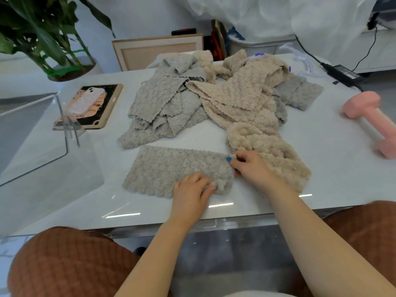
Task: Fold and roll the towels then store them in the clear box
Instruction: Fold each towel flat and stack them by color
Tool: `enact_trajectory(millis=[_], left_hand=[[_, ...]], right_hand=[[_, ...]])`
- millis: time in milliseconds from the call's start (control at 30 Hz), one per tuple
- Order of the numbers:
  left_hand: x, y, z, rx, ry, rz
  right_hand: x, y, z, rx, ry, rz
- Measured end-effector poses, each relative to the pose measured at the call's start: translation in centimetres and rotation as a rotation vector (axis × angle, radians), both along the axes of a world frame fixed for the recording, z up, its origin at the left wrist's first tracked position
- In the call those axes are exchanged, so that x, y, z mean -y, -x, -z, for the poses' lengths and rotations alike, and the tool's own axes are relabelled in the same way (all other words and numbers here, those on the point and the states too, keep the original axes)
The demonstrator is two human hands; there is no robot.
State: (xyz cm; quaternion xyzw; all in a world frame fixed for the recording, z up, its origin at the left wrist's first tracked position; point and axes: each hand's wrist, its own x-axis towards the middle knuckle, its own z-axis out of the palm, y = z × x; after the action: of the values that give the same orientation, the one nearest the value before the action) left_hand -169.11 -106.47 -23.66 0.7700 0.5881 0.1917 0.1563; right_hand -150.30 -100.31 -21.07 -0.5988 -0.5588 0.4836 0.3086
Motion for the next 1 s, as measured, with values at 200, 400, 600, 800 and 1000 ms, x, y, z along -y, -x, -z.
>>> enact_trajectory(millis=[200,400,600,800,1000], left_hand=[[1.3,-0.9,-2.3,0.577,0.238,-0.06],[0.7,-2.0,-1.7,0.398,0.22,0.091],[2.3,-0.4,-4.5,0.891,0.267,-0.072],[2.4,2.4,-4.5,1.068,0.343,-0.326],[2.5,4.3,-3.2,1.117,0.334,-0.442]], right_hand=[[0.5,-1.3,-3.8,-0.061,0.156,-0.089],[1.7,-5.2,-7.3,0.045,0.32,-0.274],[1.8,-4.0,-8.1,-0.161,0.306,-0.204],[1.2,0.5,-7.4,0.174,0.149,-0.43],[0.7,3.6,-6.3,-0.022,0.146,-0.356]])
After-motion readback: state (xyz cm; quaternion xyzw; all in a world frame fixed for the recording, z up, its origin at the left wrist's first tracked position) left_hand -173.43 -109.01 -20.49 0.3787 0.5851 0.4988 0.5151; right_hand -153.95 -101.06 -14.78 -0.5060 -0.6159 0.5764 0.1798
